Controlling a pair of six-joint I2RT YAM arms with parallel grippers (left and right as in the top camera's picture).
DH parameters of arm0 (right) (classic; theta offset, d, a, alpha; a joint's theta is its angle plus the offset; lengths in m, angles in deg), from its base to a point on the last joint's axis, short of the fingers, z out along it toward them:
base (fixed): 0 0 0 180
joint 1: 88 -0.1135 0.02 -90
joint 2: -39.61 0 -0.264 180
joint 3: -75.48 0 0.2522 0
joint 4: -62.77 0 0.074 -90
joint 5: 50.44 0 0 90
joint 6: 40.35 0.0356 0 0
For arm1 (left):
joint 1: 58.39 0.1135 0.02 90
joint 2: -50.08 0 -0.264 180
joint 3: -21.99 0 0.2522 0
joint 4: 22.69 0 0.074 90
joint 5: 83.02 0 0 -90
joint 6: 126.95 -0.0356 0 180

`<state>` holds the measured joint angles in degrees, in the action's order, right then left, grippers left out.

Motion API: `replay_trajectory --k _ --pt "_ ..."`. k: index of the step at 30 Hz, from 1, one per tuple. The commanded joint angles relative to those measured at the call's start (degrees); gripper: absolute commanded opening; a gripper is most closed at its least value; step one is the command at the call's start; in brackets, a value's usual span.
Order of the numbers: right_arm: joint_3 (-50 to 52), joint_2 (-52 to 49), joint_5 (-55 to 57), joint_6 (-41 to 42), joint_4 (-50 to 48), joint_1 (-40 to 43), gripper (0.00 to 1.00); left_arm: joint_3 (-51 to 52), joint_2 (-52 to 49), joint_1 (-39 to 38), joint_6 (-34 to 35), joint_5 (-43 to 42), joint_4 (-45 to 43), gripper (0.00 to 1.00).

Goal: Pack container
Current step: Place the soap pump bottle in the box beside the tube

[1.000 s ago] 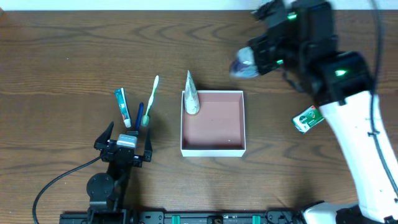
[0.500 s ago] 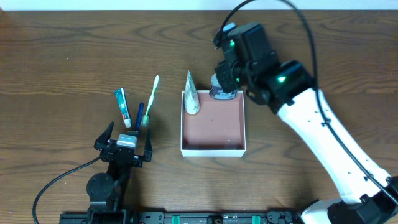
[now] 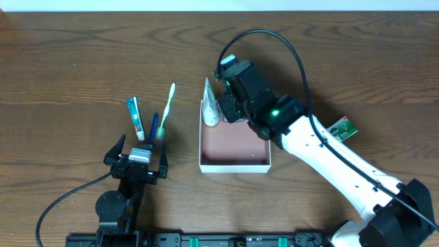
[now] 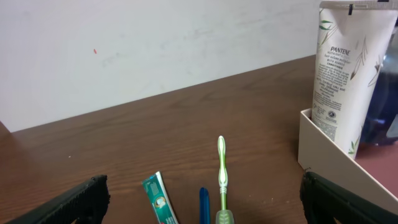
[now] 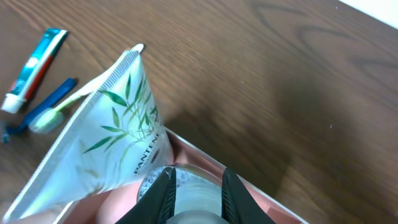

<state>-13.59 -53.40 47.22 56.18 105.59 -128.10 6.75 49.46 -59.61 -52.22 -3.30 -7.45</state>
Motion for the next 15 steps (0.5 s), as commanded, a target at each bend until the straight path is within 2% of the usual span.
replay_trajectory --k 1,15 --pt "1.7 0.6 2.5 1.3 -3.0 -0.2 0.02 1.2 0.3 0.3 -0.3 -0.4 1.5 0.98" --pt "9.7 0.6 2.7 -0.5 -14.3 0.1 0.04 1.2 0.3 0.3 -0.3 -0.4 1.5 0.98"
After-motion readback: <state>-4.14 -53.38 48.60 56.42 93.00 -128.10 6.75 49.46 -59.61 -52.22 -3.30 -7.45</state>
